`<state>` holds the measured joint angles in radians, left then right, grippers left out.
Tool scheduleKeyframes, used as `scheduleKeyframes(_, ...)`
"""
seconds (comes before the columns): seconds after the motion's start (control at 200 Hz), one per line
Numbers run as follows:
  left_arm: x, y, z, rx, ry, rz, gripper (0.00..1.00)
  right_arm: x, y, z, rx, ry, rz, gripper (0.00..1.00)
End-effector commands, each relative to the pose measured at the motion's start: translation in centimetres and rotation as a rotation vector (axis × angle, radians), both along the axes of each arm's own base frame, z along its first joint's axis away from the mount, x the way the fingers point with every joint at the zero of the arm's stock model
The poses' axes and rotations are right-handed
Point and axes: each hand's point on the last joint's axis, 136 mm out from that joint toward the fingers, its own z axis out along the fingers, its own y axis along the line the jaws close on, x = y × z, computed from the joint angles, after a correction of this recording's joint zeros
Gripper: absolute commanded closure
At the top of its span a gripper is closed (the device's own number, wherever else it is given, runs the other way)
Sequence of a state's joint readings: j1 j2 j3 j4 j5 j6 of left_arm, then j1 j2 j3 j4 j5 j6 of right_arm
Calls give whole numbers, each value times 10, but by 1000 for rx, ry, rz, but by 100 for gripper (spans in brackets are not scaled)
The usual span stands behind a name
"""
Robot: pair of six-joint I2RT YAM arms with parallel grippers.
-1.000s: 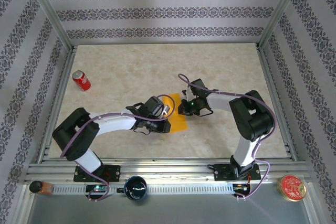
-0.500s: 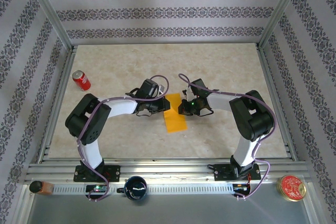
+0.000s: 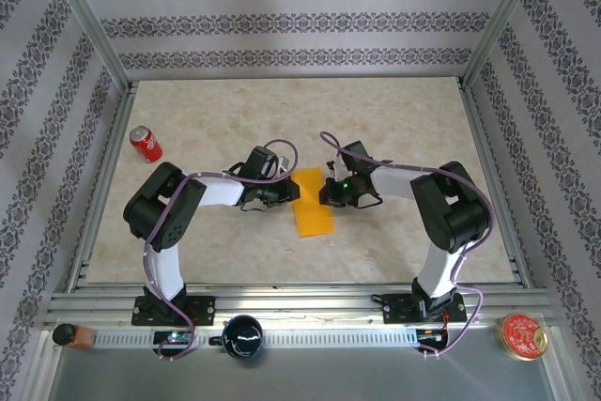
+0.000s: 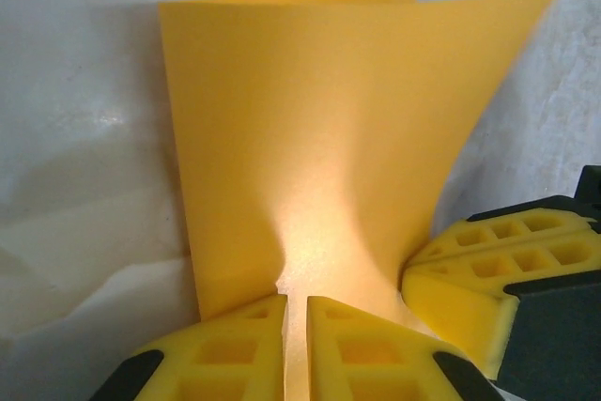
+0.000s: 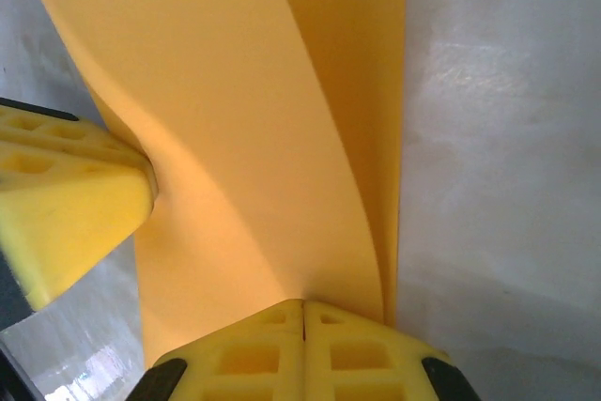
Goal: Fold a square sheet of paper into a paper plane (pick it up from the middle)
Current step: First fold the square sheet of paper in half at the center of the table.
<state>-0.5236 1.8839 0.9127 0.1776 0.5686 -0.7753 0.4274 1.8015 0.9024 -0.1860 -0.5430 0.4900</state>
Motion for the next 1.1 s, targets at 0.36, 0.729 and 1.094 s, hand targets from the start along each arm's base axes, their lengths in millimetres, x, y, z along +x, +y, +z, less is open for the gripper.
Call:
scheduleKeyframes(0.36,28,-2,21,12,-27,-17,86,-39,-43,-49,-202,163,-21,100)
scheduleKeyframes(0.729,31,20,-30,70,90,45,87,-41,-44,-54,-204,176,-25,100)
scheduleKeyframes(1.094,46,3,11,-17,69,8,84,-41,-43,-52,-199,182,-21,100)
